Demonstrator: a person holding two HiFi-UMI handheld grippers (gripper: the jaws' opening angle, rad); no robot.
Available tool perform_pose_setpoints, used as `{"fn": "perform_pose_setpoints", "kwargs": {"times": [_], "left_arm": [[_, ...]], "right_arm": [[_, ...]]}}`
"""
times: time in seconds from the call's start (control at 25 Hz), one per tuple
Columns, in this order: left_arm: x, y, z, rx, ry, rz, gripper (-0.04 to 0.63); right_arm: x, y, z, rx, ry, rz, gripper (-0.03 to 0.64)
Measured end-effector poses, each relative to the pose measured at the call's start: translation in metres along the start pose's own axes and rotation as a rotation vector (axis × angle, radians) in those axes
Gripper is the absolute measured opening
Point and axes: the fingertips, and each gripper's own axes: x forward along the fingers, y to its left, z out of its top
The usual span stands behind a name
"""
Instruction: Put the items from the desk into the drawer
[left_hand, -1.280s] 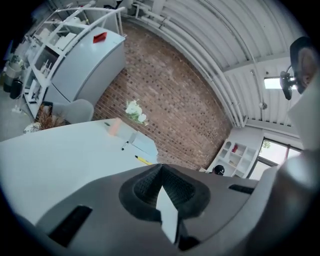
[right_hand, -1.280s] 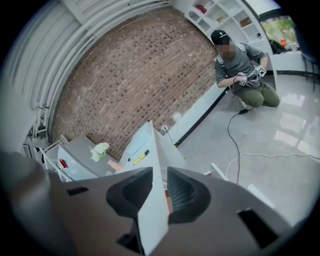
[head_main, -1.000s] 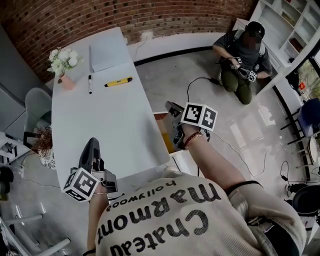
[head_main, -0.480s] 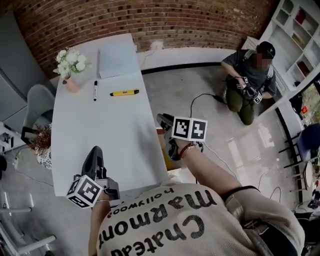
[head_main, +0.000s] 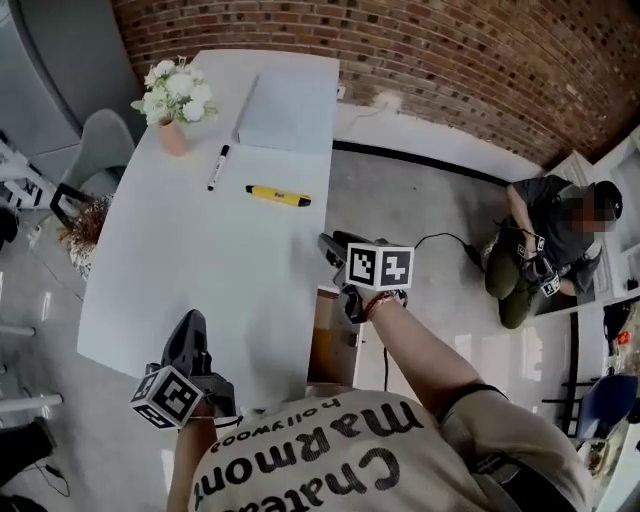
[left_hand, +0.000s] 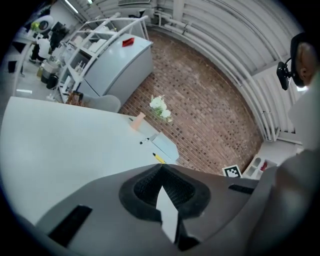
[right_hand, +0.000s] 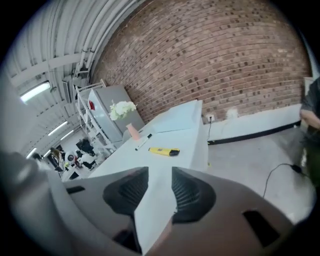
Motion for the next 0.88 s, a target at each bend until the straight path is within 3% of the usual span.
{"fn": "perform_pose_setpoints", "kwargs": {"times": [0.28,0.52,0.6,0.72,0.88], "left_arm": [[-0.010,0.011,-0.008,-0.013,-0.036,0.188,0.000],[-0.048,0.029,-0.003,-0.021,-0.034,0.376,0.000],[-0.055,0.030,-0.004,-0.016,-0.026,0.418,0.000],[-0.065,0.037,-0.002,-0.017,-0.044,0.471,0.000],[-0.076,0.044,-0.011,-0.038,-0.064,0.530,0.000]], "right_arm": [[0.078,-0.035,0.027,-0.186,0.131,0.122,0.186],[0.140,-0.012,0.035,-0.397,0.230,0.248,0.263],[0.154,-0.004,0.037,-0.483,0.248,0.282,0.328],[0.174,0.008,0.037,-0.606,0.272,0.317,0.330],[0.194,0.007,0.031,-0.730,0.302,0.300,0.310]]}}
